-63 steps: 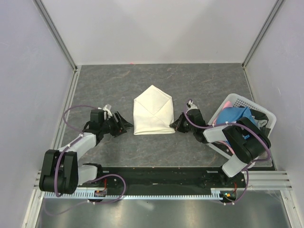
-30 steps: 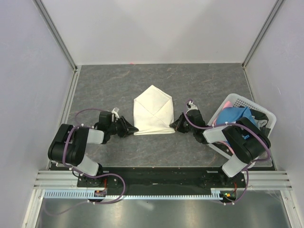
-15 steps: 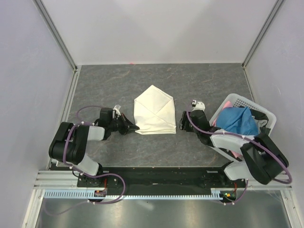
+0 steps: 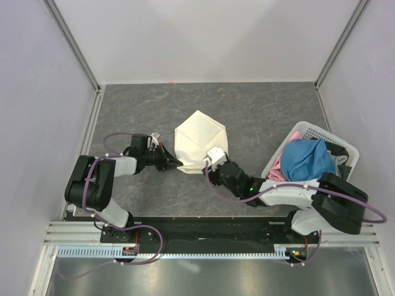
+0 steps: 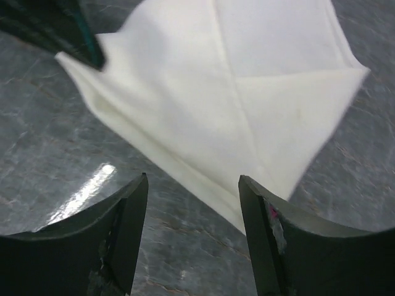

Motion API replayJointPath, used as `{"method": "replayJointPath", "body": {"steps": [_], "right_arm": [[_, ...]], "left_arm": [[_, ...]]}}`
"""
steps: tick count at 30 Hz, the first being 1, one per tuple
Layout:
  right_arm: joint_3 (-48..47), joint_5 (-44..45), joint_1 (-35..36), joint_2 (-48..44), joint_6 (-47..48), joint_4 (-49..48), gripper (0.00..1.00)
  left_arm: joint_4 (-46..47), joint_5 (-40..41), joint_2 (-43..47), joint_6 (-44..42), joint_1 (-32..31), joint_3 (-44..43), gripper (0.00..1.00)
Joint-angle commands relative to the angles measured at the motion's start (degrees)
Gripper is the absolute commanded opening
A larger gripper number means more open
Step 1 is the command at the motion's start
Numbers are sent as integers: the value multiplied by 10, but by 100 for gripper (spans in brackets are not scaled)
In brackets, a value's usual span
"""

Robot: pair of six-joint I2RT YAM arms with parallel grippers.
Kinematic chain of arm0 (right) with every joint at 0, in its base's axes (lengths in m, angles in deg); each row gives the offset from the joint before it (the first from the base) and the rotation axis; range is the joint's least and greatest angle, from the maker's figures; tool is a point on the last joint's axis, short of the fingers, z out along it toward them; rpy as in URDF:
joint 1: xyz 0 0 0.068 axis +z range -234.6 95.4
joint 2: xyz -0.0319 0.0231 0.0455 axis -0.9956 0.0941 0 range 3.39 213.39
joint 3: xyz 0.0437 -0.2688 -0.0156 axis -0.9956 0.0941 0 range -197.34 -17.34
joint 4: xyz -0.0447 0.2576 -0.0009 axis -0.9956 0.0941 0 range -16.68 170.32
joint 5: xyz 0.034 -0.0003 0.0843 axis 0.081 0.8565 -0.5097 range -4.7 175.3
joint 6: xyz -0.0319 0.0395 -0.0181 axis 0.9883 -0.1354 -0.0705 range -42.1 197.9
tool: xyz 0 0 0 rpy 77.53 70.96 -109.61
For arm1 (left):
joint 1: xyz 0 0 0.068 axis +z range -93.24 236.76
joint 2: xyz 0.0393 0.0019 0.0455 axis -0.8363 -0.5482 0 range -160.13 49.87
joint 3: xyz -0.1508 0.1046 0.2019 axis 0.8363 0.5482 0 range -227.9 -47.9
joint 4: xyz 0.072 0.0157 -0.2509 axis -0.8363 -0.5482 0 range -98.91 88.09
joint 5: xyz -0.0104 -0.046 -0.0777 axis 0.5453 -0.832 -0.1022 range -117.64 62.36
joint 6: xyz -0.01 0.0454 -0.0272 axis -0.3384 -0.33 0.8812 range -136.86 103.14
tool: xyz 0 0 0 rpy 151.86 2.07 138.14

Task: Fold the napkin, place the utensils inside, and roll it up
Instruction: Roll the napkin with the utensil

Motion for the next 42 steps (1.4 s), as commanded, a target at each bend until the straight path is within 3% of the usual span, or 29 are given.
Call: {"method": "replayJointPath", "body": {"steps": [1,10,23,30,35,42], "right_arm": [[-63,40,75,80,122,-67,69],[-134,50,129,210,187,-116,70],[-200,63,140,310,271,-138,72],[-239,111,139,366,315,-135,72],[-230,174,140,381,352,-168,72],[-200,176,137,369,376,-175,72]], "left_arm": [[-29,-42,-19,1,4,-27,2],[-40,-70,-37,1,19,-32,2],[-66,-79,-32,-15,38,-32,2],[-74,-78,-26,-21,41,-32,2],[-78,-78,-27,-23,45,-33,2],[-83,-79,-23,-28,50,-35,2]]}}
